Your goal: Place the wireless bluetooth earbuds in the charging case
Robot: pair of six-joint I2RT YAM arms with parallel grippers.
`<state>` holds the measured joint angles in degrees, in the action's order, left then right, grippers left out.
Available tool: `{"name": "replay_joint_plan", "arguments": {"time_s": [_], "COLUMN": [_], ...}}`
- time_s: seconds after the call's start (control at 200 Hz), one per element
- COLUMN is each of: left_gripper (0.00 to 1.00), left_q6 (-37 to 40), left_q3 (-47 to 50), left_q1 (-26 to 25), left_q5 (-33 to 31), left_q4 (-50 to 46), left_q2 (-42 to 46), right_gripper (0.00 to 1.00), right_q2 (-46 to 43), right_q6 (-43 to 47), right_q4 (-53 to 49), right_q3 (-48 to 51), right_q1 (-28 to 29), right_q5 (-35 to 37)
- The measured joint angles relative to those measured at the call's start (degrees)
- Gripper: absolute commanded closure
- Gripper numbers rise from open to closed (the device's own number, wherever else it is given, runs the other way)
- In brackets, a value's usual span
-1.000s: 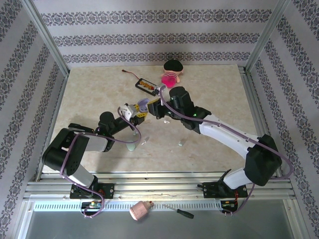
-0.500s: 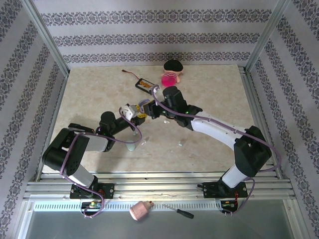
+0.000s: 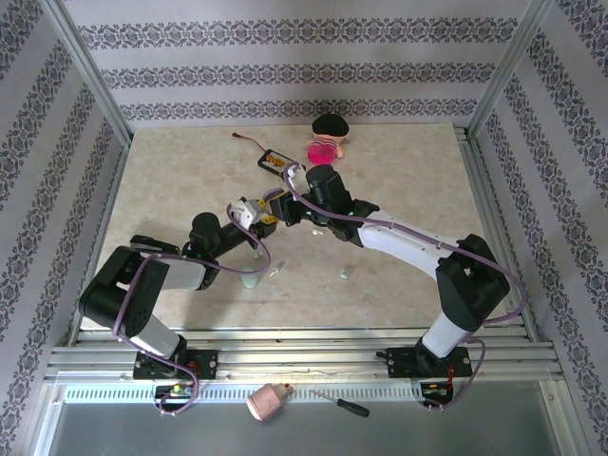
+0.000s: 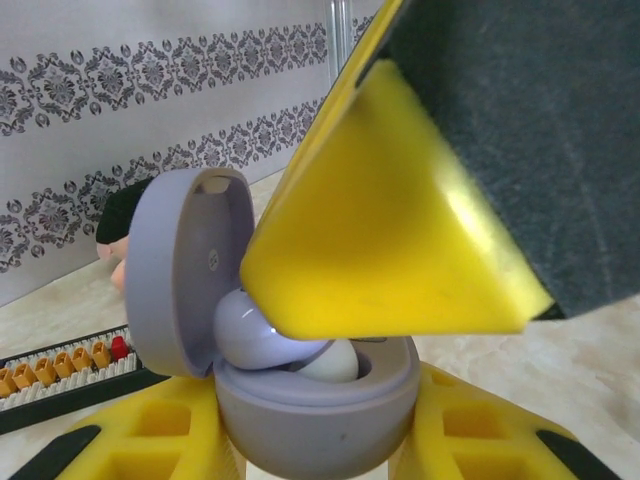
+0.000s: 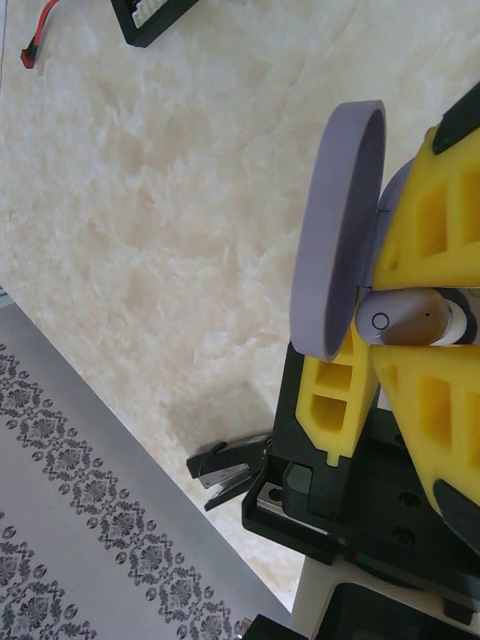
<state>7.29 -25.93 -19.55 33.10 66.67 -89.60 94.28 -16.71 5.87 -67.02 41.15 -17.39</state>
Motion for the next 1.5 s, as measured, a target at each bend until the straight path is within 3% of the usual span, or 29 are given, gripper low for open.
{"name": "replay_joint_plan", "arguments": {"time_s": [0.72, 1.139, 1.324, 1.499], "left_gripper": [0.87, 0.87, 0.88, 0.88], "left_q6": [-1.7, -1.64, 0.98, 5.01], "left_q3": [-0.61, -0.61, -0.26, 0.52], "left_q1": [-0.39, -0.39, -0.39, -0.39], "left_q5": [-3.65, -3.61, -3.28, -1.73], "left_q4": [0.61, 4.31, 4.48, 3.5], "left_q2": [-0.02, -1.7, -1.64, 0.46], "right_gripper": [0.72, 0.39, 0.2, 0.17], "right_q2": [0.74, -5.11, -10.21, -11.3], "right_q6": [-4.37, -2.54, -1.49, -3.39], "right_q4": [3.8, 3.43, 2.73, 1.14], "right_q3": [0.9, 4.57, 6.99, 5.86], "right_q1": [0.37, 0.37, 0.31, -1.36], "right_q5": [0.02, 1.6, 3.85, 4.7]}}
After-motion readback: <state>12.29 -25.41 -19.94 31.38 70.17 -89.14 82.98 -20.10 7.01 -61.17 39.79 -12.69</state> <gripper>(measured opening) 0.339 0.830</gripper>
